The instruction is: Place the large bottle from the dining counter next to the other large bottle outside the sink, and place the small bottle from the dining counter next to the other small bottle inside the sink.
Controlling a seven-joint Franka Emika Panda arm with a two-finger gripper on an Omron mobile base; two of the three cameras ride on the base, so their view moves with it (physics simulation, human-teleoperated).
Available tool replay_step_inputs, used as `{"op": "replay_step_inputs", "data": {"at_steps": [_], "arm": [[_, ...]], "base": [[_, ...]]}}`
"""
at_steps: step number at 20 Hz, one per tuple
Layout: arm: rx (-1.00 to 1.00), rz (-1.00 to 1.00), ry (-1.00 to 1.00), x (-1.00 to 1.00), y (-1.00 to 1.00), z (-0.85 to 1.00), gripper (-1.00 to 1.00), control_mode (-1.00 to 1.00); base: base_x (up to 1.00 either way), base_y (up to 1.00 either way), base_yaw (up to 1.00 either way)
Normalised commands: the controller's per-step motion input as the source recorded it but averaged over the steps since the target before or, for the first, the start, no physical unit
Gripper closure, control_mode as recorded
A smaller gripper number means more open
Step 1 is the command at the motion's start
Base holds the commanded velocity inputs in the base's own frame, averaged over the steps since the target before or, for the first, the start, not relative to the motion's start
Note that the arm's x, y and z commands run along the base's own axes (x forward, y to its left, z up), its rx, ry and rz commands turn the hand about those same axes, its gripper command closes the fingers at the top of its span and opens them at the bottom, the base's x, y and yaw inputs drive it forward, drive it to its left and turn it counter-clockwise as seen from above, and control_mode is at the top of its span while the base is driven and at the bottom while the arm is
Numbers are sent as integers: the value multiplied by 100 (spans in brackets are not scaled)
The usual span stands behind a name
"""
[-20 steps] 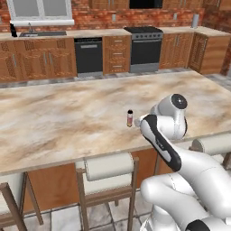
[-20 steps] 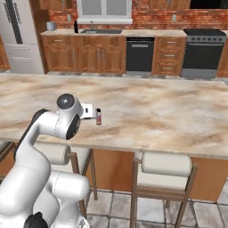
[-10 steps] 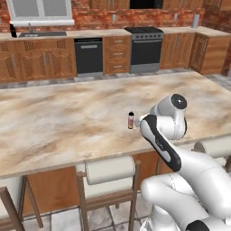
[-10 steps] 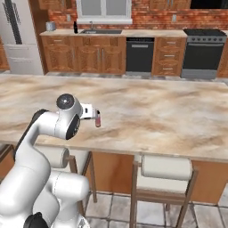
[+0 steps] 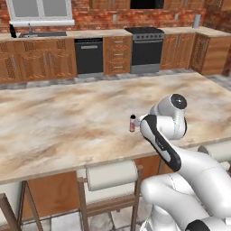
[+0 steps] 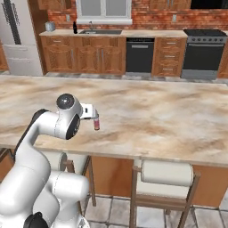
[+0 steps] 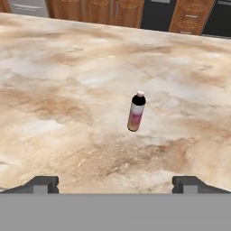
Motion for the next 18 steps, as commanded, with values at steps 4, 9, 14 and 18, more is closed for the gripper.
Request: {"op": "replay_step_inputs", "data": {"at_steps": [4,9,14,18], "arm": [[0,0,0,0,0,0,-100,100],[0,0,0,0,0,0,-100,100],[0,0,0,0,0,0,-100,100],[0,0,0,0,0,0,-100,100]], "base": [[28,0,0],[31,0,0],[24,0,0],[22,0,0]]}}
